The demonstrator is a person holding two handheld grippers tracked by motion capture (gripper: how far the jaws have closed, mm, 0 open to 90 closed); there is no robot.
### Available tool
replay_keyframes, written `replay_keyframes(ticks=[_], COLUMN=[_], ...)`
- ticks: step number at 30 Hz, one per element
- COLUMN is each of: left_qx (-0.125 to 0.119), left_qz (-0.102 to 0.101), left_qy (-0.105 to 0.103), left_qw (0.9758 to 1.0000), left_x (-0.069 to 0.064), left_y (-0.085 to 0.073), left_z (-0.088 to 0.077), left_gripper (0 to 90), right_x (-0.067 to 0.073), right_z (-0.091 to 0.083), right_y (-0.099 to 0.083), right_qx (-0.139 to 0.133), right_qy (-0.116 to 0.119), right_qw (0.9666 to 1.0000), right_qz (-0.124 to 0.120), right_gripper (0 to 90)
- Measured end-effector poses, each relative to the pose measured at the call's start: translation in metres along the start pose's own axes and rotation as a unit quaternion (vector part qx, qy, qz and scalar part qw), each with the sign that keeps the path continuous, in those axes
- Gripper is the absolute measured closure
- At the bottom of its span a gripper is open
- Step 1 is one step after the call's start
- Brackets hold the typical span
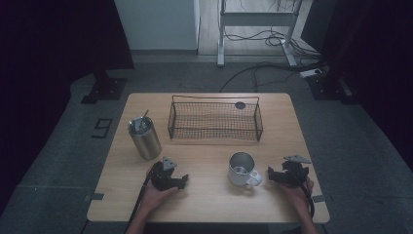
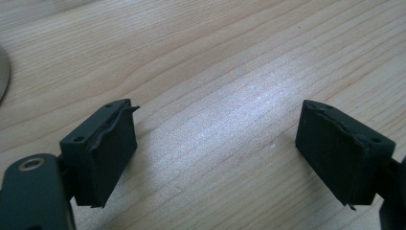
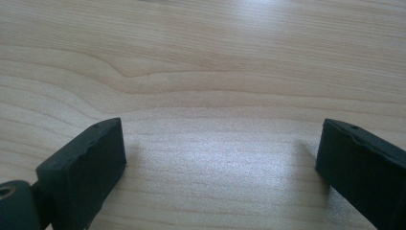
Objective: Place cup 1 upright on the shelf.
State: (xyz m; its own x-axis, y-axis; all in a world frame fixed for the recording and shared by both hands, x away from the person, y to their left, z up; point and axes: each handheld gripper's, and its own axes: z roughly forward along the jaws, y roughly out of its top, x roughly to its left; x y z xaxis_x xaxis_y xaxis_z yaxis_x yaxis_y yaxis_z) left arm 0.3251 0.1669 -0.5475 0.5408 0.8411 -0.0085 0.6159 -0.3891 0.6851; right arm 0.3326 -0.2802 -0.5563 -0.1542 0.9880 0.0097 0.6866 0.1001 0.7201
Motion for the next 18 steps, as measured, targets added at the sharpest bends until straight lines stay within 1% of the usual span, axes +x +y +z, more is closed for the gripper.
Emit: replay_keyframes(ticks=[18], left_qx=[0.000], left_qz=[0.000], left_qy=[0.000], left_qw=[1.0000], left_x=[-0.0001], left_y=[-0.0003], left_z=[-0.0003], left_gripper=[14.1], right_x=[0.0002], right_z=[-0.0005], right_y=[0.0003], right_qx=[-0.007], right_qy=[0.002], right_qw=[1.0000], right_qz=[-0.002], right_gripper=[8.1])
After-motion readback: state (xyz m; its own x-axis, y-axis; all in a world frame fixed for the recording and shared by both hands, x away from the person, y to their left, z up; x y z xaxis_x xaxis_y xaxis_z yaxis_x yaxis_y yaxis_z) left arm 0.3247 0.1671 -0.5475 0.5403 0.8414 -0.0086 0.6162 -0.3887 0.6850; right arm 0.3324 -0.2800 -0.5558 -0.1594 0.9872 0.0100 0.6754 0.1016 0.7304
